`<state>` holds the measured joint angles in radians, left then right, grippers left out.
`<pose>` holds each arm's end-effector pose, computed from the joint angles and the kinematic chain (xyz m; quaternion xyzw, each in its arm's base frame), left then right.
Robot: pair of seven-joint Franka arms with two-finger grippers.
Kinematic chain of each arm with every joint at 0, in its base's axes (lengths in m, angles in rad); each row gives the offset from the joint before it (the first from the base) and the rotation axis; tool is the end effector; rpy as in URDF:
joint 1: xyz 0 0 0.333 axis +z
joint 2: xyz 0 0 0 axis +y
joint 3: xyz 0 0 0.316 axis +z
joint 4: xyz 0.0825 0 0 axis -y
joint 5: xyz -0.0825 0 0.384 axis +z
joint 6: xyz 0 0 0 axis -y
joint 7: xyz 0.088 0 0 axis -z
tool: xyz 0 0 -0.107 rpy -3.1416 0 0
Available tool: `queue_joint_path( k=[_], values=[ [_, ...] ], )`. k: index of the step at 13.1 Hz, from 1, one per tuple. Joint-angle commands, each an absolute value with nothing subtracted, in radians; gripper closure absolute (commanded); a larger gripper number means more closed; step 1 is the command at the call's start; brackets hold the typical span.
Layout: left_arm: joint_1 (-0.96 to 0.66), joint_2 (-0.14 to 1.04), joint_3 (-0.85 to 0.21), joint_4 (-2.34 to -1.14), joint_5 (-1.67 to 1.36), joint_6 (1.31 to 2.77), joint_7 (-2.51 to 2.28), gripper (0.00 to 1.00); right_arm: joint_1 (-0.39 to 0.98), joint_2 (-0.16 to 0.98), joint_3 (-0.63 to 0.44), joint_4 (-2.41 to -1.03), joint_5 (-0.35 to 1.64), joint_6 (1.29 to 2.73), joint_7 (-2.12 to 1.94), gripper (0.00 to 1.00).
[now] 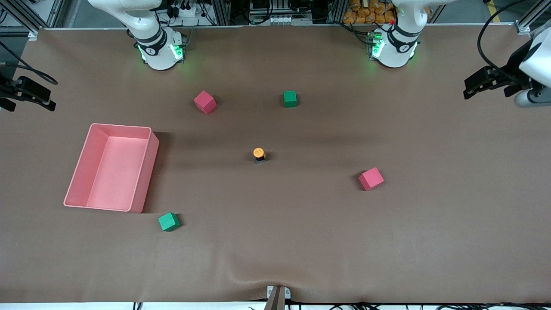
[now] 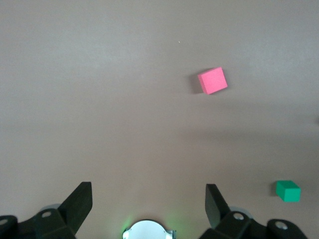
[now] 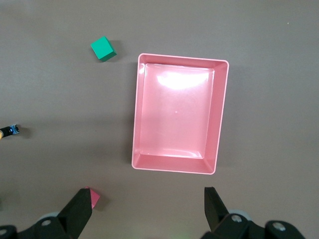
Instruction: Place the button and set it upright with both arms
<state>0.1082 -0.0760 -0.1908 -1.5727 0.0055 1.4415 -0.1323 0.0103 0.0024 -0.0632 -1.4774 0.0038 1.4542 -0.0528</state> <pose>0.5154 -0.0464 0.6526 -0.9992 -0.0256 0.0271 0.0129 0.5427 -0.0282 0.6566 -0.9999 -0.0001 0.0127 0.0025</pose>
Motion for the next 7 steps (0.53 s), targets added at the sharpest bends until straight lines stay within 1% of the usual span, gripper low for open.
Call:
queue_joint_path(
  k=[1,4,7],
  values=[
    [0.127,-0.193,-0.192,-1.707,-0.015,1.506,-0.089,0.0,-0.008,0.002,-0.054,-1.47,0.021,1.443,-0.061,0.0],
    [0.127,-0.187,-0.187,-1.658,-0.014,1.462,-0.08,0.0,-0.008,0.002,-0.054,-1.47,0.021,1.443,-0.061,0.0],
    [0.126,-0.181,-0.187,-1.648,-0.014,1.456,-0.081,0.0,-0.011,0.002,-0.054,-1.468,0.021,1.443,-0.061,0.0]
  ],
)
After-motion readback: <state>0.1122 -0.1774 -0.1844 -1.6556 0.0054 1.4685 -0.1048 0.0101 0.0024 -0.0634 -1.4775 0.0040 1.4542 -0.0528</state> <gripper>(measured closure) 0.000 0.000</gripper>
